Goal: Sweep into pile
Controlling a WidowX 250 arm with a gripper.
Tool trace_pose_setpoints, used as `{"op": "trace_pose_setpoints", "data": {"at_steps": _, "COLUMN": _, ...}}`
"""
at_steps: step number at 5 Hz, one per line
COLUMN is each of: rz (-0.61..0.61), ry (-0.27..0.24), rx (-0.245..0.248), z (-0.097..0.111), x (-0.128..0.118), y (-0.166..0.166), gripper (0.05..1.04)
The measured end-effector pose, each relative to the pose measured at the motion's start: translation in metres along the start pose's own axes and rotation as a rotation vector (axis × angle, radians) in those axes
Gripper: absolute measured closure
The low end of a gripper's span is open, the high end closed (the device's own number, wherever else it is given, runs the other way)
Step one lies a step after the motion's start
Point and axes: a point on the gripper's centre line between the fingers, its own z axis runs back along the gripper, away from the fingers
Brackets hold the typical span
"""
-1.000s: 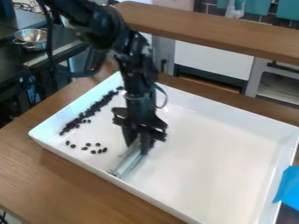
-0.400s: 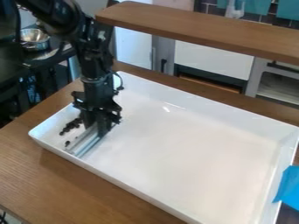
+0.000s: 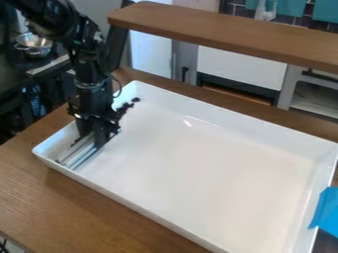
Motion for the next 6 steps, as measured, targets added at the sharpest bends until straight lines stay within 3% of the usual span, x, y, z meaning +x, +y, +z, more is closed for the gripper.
{"op": "trace_pose_setpoints", "data": {"at_steps": 1, "rz": 0.002, "ry": 0.028, "rx": -0.008, "z": 0.001, "x": -0.003, "y": -0.002, "gripper": 0.705}}
{"op": "trace_pose_setpoints", "data": {"at_steps": 2, "rz": 0.039, "ry": 0.066, "rx": -0.084, "z": 0.011, "x": 0.000, "y": -0.028, "gripper": 0.705}}
{"op": "trace_pose_setpoints", "data": {"at_steps": 3, "rz": 0.053, "ry": 0.056, "rx": -0.179, "z": 0.055, "x": 0.007, "y": -0.073, "gripper": 0.705}}
{"op": "trace_pose_setpoints", "data": {"at_steps": 4, "rz": 0.066, "ry": 0.054, "rx": -0.242, "z": 0.087, "x": 0.007, "y": -0.114, "gripper": 0.705}}
{"op": "trace_pose_setpoints", "data": {"at_steps": 5, "rz": 0.030, "ry": 0.052, "rx": -0.263, "z": 0.094, "x": 0.008, "y": -0.161, "gripper": 0.705}}
{"op": "trace_pose_setpoints", "data": {"at_steps": 6, "rz": 0.043, "ry": -0.002, "rx": -0.264, "z": 0.092, "x": 0.022, "y": -0.208, "gripper": 0.705}}
